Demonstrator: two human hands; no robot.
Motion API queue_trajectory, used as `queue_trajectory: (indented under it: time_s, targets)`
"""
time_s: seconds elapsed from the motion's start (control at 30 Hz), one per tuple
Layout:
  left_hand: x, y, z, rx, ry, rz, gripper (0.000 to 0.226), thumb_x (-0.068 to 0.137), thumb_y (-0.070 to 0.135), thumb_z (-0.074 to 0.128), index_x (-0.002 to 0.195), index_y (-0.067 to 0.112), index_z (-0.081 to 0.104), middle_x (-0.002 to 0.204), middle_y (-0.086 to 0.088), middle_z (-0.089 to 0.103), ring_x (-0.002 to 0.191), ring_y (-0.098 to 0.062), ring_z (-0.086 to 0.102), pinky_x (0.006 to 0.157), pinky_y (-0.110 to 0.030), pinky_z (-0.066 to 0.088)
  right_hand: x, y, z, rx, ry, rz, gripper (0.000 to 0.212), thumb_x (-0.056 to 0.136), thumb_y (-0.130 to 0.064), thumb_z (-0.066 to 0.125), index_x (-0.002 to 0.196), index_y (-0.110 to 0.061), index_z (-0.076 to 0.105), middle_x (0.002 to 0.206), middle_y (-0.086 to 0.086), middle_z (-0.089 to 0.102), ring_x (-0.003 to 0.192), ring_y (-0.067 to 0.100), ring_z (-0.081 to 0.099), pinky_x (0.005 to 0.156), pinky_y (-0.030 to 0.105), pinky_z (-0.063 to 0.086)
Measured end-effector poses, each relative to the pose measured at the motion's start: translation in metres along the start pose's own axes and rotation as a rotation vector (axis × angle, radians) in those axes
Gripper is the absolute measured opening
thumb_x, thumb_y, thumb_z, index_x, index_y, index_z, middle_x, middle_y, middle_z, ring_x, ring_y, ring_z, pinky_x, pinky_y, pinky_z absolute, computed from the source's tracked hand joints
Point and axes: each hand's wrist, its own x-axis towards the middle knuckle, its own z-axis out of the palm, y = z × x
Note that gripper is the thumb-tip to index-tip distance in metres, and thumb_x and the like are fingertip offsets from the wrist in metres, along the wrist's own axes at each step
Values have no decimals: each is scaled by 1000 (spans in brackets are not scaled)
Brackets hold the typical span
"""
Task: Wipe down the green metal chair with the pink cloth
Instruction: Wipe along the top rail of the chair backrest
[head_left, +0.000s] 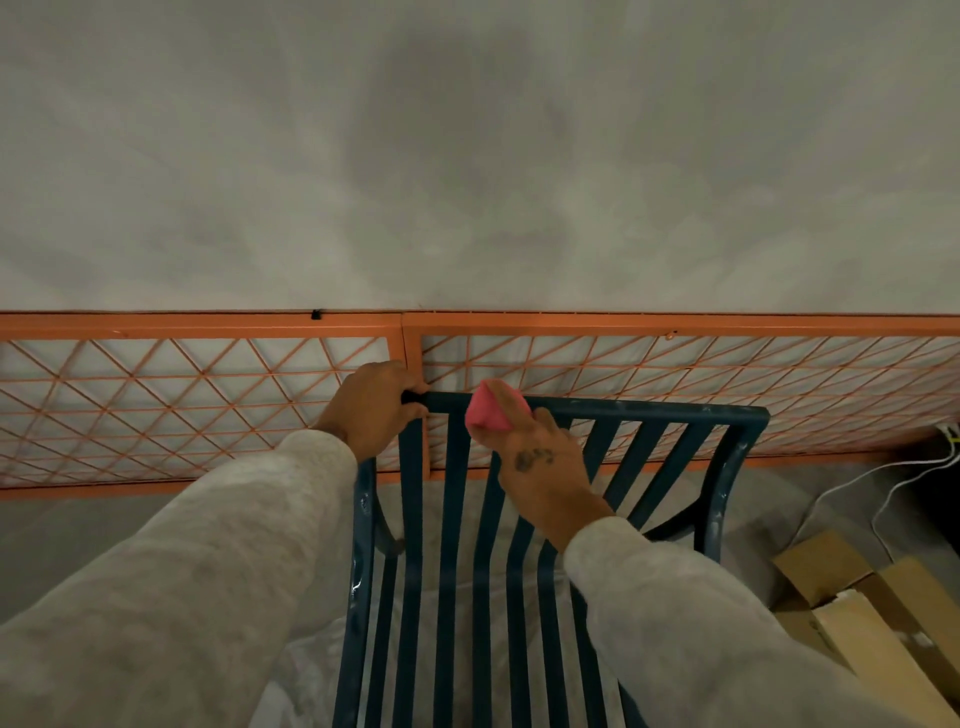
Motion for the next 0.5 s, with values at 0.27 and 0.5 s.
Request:
queue_trajectory:
  time_s: [0.27,0.5]
  targets:
    - [0,7,-2,48,-40,-45,19,89,22,66,104,12,71,94,-4,66,83,-18,61,77,-34,53,-24,50,0,15,51,94,74,87,1,54,143,-45,41,164,-16,5,119,27,47,94,40,51]
    - [9,65,11,-58,-93,19,33,87,24,68,119,16,65,113,-3,67,102,-22,64,87,-33,51,-36,69,-19,739,331,115,58,99,4,45,147,-28,40,138,2,50,97,10,67,67,15,57]
